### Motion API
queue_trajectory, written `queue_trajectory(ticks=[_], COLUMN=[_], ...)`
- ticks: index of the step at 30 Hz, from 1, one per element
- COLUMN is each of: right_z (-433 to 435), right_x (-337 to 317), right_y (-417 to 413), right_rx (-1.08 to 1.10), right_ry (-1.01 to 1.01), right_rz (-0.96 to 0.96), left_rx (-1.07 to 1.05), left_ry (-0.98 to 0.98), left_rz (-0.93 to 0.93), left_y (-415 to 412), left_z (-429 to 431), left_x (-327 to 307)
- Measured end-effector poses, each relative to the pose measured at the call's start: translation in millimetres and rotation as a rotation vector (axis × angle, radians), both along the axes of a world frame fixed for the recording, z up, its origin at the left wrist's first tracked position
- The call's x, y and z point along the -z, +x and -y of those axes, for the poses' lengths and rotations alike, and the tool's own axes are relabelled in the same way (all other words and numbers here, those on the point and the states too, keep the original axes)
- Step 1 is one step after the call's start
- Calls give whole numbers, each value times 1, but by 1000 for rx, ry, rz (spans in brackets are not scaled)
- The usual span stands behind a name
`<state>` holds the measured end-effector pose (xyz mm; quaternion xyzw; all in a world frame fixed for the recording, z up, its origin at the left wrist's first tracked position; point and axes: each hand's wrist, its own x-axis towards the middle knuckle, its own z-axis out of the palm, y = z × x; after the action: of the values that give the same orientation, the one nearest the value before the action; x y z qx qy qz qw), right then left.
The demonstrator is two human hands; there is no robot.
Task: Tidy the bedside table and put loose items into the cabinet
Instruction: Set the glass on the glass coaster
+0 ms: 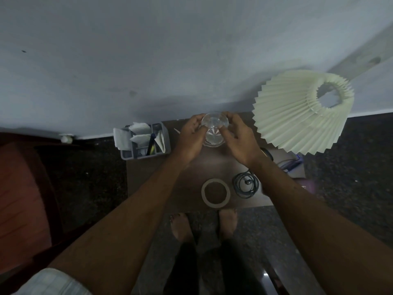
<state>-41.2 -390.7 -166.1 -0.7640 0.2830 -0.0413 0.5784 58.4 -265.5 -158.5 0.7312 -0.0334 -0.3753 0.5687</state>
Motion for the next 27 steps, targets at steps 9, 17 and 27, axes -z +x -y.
queue_trajectory(ticks=[9,17,27], right_z=[-1,-6,-15], right_x=[6,10,18], right_y=[3,2,4], right_rx=[-25,-12,193], right_ry=[-110,-77,131], right_rz=[-28,-29,-70], left_rx=[26,3,-92], left_ry=[-10,-12,-17], left_rz=[-5,-23,-160], left_y=[3,3,5], left_z=[3,3,5], left_x=[11,17,9])
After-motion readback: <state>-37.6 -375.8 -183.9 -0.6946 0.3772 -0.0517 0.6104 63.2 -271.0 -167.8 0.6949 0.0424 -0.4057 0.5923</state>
